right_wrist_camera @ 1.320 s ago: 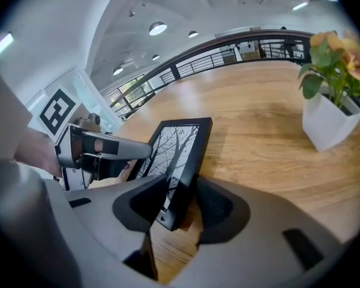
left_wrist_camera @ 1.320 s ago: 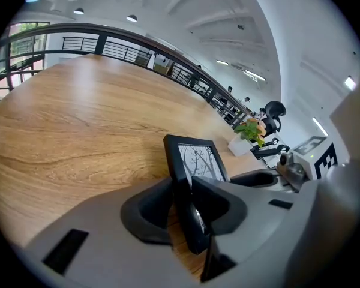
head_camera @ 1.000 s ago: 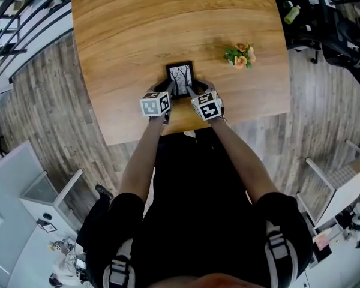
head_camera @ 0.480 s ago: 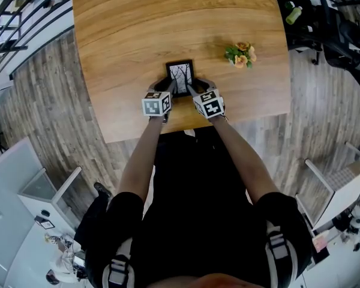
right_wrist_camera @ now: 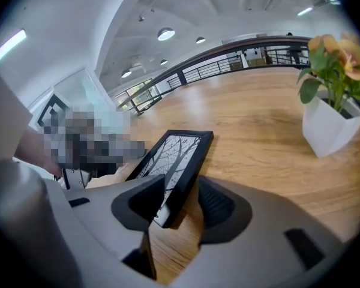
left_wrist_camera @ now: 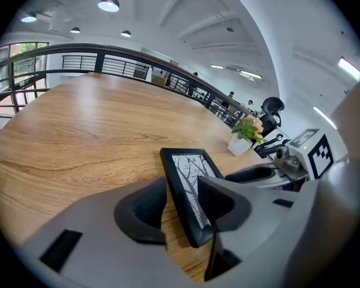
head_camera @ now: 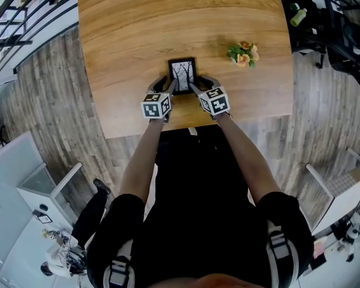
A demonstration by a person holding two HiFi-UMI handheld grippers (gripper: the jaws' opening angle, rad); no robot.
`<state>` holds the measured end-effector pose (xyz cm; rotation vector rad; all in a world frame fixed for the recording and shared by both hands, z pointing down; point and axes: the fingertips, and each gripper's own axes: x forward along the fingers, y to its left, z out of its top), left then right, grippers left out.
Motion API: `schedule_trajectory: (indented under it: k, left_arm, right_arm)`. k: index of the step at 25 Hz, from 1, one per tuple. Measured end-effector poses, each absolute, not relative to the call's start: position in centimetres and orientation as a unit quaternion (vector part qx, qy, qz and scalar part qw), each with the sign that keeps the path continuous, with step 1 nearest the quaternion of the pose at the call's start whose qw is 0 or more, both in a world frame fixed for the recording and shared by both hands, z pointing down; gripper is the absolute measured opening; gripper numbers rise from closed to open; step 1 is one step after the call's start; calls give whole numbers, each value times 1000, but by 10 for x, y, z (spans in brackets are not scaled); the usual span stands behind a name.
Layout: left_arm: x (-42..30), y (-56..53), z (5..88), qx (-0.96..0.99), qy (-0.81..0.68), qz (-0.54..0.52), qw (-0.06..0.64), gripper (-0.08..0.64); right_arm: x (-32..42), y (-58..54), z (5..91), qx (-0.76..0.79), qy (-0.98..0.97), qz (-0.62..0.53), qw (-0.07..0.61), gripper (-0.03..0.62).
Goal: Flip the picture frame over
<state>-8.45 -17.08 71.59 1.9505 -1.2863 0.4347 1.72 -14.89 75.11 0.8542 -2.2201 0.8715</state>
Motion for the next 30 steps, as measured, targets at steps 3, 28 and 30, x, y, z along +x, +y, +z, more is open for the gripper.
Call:
schedule_trajectory:
  k: [3,28,30]
  left_arm:
    - [-83,-166,708,769,-502,158,363,171]
    - [-93,-115,679,812,-455,213,299,23]
    - [-99,-115,677,815,-451,216,294,23]
  right_arm:
    - [23,-151,748,315,-842,324,294,167]
    - [36,-116,715,300,-861,211,352,6]
    - [31,-116,712,305,-859,210,352,6]
